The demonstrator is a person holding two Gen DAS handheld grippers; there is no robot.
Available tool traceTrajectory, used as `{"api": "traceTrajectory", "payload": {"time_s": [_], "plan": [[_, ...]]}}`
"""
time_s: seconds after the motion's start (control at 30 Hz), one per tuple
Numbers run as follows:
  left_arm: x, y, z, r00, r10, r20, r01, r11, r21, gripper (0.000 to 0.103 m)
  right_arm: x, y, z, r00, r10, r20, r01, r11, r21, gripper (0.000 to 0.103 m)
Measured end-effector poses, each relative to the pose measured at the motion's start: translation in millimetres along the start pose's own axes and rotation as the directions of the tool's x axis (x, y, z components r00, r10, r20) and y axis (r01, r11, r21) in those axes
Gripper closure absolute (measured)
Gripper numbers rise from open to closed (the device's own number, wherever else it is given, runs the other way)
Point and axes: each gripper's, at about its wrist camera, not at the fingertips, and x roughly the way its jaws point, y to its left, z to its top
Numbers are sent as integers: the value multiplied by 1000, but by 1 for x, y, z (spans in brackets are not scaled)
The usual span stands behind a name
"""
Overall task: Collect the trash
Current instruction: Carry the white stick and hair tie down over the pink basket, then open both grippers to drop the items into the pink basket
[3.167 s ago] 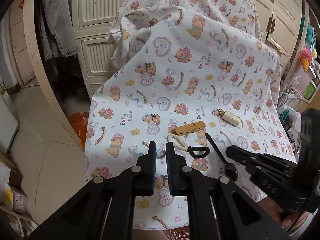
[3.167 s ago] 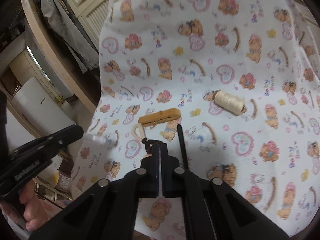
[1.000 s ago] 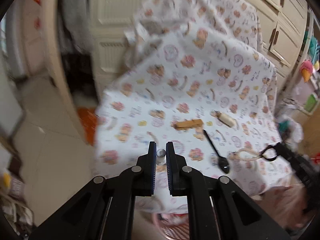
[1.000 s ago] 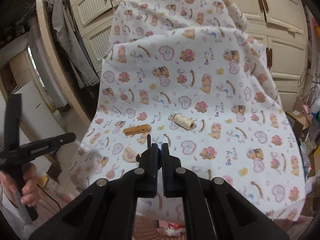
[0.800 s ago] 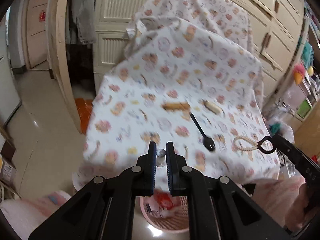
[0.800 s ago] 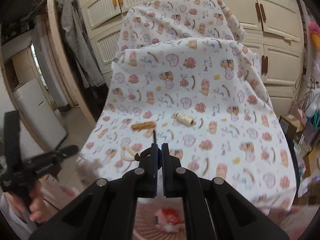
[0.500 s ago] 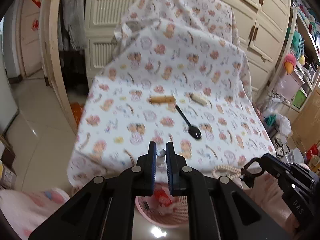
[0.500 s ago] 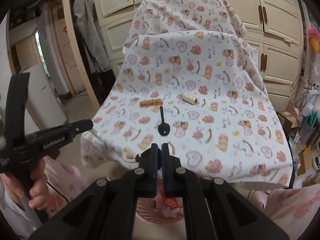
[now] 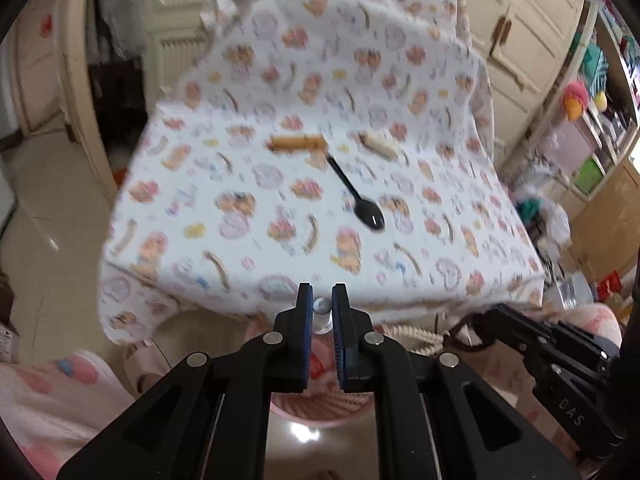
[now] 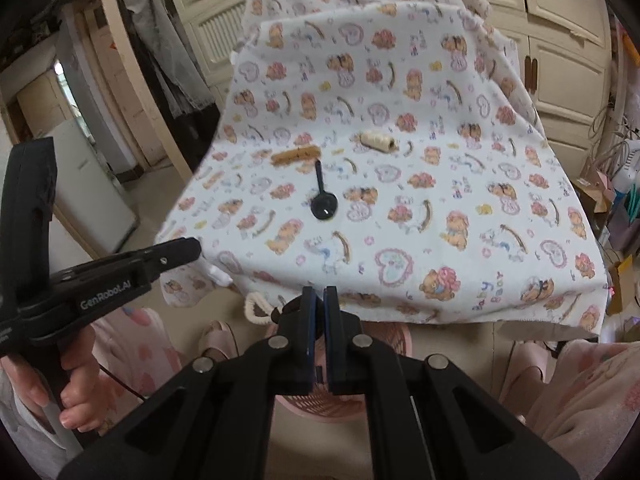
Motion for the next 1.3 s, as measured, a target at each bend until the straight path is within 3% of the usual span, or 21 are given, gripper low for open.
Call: {"api": "traceTrajectory", "payload": {"time_s": [0.17,0.23,0.3,0.43,0.6,0.8,0.9,1.13,1.23,1.27,1.3], "plan": [[27,-12,-8,991,-9,-135,14,999,35,95,20,-7,-5,994,12,-111,-9,999,34,99],[43,-16,-14,977,33,-209,-22,998,56,95,30,-9,-8,989,4,-151,2,999,38,99],[65,-15,-24,946,73,-316,-56,996,63,95,40,-13,-11,982,1,-188,10,998,56,99],[94,-9,-41,893,37,-449,-42,999,-1,95,59,-23,-22,958,48,-281,-4,988,153,99],[108,-11,-49,878,96,-468,-96,995,23,95,89,-14,-39,922,-52,-383,80,995,57,99],[126,-4,-62,833,126,-539,-136,990,23,95,123,-17,-60,875,-122,-468,155,987,32,99],[127,0,-62,828,126,-546,-139,990,18,95,139,-20,-64,852,-150,-502,179,984,8,99],[134,15,-61,815,82,-574,-137,989,-54,95,161,-45,-79,803,-72,-591,184,974,133,98],[135,13,-61,814,69,-576,-122,991,-53,95,164,-52,-81,797,-110,-594,225,967,122,82],[135,11,-61,815,66,-576,-115,992,-49,95,164,-53,-81,795,-115,-596,233,965,125,71],[135,9,-62,815,60,-577,-106,993,-46,95,165,-54,-81,795,-115,-596,238,962,132,69]]}}
